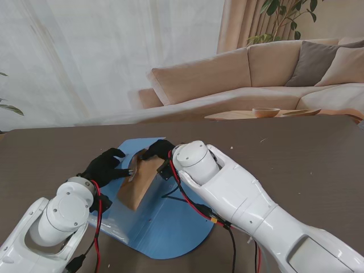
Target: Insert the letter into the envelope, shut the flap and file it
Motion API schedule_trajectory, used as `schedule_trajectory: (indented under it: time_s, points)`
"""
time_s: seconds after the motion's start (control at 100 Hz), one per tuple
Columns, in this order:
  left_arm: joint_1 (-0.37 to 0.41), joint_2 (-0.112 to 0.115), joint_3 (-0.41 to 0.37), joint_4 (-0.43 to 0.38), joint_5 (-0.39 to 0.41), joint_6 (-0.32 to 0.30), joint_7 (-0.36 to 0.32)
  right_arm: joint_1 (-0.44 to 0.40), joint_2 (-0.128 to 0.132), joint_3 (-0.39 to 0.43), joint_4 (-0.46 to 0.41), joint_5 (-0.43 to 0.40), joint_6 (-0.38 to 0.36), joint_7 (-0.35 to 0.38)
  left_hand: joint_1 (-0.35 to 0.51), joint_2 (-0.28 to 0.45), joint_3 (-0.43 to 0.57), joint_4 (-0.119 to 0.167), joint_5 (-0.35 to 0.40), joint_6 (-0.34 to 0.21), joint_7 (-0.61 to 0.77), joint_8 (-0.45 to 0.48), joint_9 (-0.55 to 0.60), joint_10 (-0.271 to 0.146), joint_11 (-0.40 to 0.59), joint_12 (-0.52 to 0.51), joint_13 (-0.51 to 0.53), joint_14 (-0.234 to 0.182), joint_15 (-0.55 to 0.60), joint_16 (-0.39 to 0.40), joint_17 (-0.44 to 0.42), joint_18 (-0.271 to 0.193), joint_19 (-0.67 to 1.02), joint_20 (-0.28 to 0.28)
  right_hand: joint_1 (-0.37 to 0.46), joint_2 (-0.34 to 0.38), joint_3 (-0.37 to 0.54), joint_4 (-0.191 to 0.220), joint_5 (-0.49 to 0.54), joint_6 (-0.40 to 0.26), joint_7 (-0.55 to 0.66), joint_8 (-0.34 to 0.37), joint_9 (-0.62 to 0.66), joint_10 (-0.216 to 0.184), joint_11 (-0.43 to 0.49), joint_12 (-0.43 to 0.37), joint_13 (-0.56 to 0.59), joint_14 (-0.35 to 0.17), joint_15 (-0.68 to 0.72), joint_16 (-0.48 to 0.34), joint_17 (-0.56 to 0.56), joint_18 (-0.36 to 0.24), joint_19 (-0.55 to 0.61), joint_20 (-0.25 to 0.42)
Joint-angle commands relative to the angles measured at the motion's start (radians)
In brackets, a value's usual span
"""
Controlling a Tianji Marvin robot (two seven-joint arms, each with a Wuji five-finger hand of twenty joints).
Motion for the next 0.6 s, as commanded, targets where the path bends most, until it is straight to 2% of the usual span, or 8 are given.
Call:
schedule_trajectory:
  time_s: [0.0,0.23,0.34,0.44,0.47,0.54,0.59]
  points:
    - [0.002,-0.006,-0.001,-0.009,0.0,-0.002,-0.012,-0.014,0.016,0.003,-0.036,-0.015,0.004,0.02,0.156,0.189,0.13,0.053,0.002,0.002,0.024,0.005,0.105,-0.178,0.233,0.063,0.016,0.033,-0.017,0.012,-0.003,0.01,0.004,0.018,-0.077,0.023,-0.026,0.057,0.031,0.02,-0.114,0.109,-0.03,0.023,-0.018,0.015,0.01,0.033,-0.032,-0.011,-0.02,0.002,-0.003,0.02]
    - [-0.003,-0.008,-0.003,0.002,0.002,-0.002,-0.004,-0.051,0.062,0.027,-0.111,-0.074,0.026,0.051,0.156,0.188,0.131,0.053,0.003,0.003,0.024,0.005,0.105,-0.178,0.234,0.065,0.016,0.032,-0.017,0.014,-0.002,0.009,0.005,0.018,-0.176,0.052,-0.191,0.034,-0.009,0.044,-0.21,0.094,-0.097,0.061,-0.054,0.011,-0.038,0.052,-0.084,-0.025,-0.081,0.029,-0.028,0.03]
    - [-0.003,-0.008,-0.004,0.004,0.003,-0.003,-0.002,-0.066,0.081,0.04,-0.141,-0.099,0.039,0.066,0.156,0.189,0.131,0.053,0.002,0.002,0.024,0.005,0.104,-0.176,0.234,0.066,0.016,0.033,-0.017,0.014,-0.002,0.009,0.005,0.018,-0.175,0.054,-0.227,0.036,-0.022,0.045,-0.232,0.083,-0.114,0.067,-0.061,0.011,-0.05,0.057,-0.089,-0.026,-0.095,0.034,-0.033,0.035]
    - [-0.005,-0.008,-0.005,0.006,0.004,-0.005,-0.002,-0.071,0.102,0.041,-0.164,-0.128,0.047,0.096,0.156,0.189,0.131,0.053,0.002,0.003,0.025,0.005,0.104,-0.176,0.234,0.066,0.017,0.032,-0.016,0.015,-0.002,0.01,0.006,0.018,-0.115,0.013,-0.152,0.059,-0.033,0.025,-0.236,0.083,-0.118,0.04,-0.033,0.026,-0.04,0.03,-0.073,-0.018,-0.08,0.002,-0.027,0.037]
    - [-0.005,-0.009,-0.005,0.007,0.005,-0.005,-0.002,-0.072,0.104,0.042,-0.168,-0.131,0.049,0.098,0.156,0.189,0.132,0.054,0.002,0.003,0.024,0.005,0.104,-0.176,0.233,0.066,0.017,0.032,-0.016,0.015,-0.003,0.009,0.006,0.018,-0.087,-0.004,-0.091,0.067,-0.038,0.01,-0.217,0.098,-0.112,0.018,0.0,0.039,-0.026,0.014,-0.046,-0.006,-0.063,-0.018,-0.009,0.037]
    - [-0.006,-0.009,-0.005,0.008,0.005,-0.006,-0.001,-0.072,0.109,0.043,-0.173,-0.135,0.052,0.108,0.156,0.188,0.131,0.053,0.002,0.003,0.024,0.005,0.105,-0.177,0.233,0.066,0.017,0.032,-0.017,0.015,-0.003,0.009,0.006,0.018,-0.041,-0.032,-0.019,0.074,-0.046,-0.012,-0.173,0.136,-0.106,-0.027,0.07,0.064,-0.007,-0.011,0.009,0.024,-0.036,-0.053,0.024,0.038]
    - [-0.006,-0.009,-0.005,0.009,0.006,-0.006,-0.001,-0.069,0.112,0.041,-0.175,-0.136,0.054,0.119,0.156,0.188,0.131,0.054,0.002,0.003,0.024,0.005,0.105,-0.176,0.233,0.066,0.017,0.033,-0.017,0.015,-0.002,0.01,0.006,0.018,0.026,-0.079,0.012,0.024,-0.059,-0.033,-0.133,0.153,-0.101,-0.064,0.12,0.053,0.006,-0.038,0.056,0.05,-0.016,-0.086,0.043,0.034]
